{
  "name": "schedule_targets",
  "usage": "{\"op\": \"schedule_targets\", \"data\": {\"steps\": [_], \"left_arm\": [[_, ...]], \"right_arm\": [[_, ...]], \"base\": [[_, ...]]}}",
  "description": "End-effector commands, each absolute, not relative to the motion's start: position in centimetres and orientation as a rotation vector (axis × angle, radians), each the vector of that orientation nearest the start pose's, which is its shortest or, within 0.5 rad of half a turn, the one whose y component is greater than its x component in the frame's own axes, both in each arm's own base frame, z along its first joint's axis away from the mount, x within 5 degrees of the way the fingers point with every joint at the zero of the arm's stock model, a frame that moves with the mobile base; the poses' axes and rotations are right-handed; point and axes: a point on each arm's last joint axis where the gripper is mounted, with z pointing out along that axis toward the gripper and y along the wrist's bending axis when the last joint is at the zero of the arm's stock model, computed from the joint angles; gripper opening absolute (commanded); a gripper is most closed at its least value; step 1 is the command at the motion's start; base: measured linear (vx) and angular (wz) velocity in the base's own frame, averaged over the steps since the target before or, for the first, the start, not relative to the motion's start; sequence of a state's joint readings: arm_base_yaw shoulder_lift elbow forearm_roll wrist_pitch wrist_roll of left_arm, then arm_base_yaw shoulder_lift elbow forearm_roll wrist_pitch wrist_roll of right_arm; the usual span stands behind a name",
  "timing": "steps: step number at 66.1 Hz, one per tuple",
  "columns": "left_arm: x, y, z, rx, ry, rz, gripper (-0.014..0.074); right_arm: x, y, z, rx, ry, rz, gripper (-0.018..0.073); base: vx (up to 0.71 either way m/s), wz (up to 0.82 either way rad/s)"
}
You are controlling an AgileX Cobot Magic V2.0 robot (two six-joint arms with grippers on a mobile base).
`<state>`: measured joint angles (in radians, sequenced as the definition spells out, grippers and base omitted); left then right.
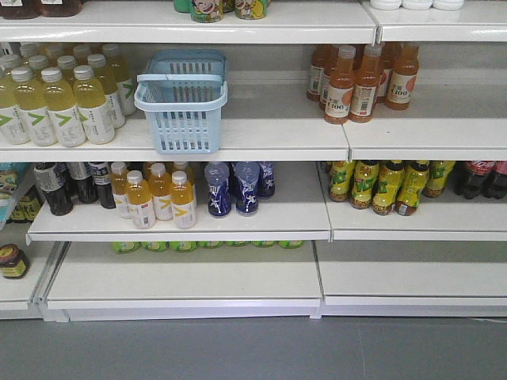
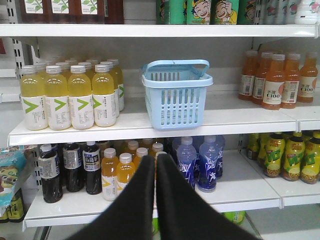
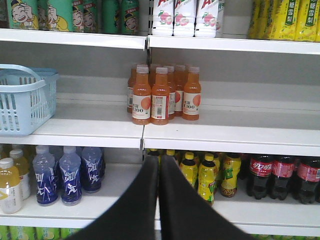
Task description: Place coke in basket with both arms
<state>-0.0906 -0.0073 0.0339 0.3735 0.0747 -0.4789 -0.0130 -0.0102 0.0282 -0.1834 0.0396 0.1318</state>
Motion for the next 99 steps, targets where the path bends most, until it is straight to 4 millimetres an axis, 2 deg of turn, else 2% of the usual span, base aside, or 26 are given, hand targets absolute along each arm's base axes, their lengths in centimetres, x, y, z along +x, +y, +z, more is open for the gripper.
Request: {"op": "schedule_targets", "data": {"steps": [1,99], "left_arm": [[5.54,-0.49,20.27,-0.023,1.503,-0.171,-0.0006],[5.54,-0.49,20.27,-0.023,1.503,-0.171,-0.0006]], "right_arm": [[5.54,-0.05,20.44,-0.037,1.464,-0.062,-0.0005],[5.54,-0.05,20.44,-0.037,1.464,-0.062,-0.0005]], "base": [[0.14,-0.01],[0.09,0.01]]}}
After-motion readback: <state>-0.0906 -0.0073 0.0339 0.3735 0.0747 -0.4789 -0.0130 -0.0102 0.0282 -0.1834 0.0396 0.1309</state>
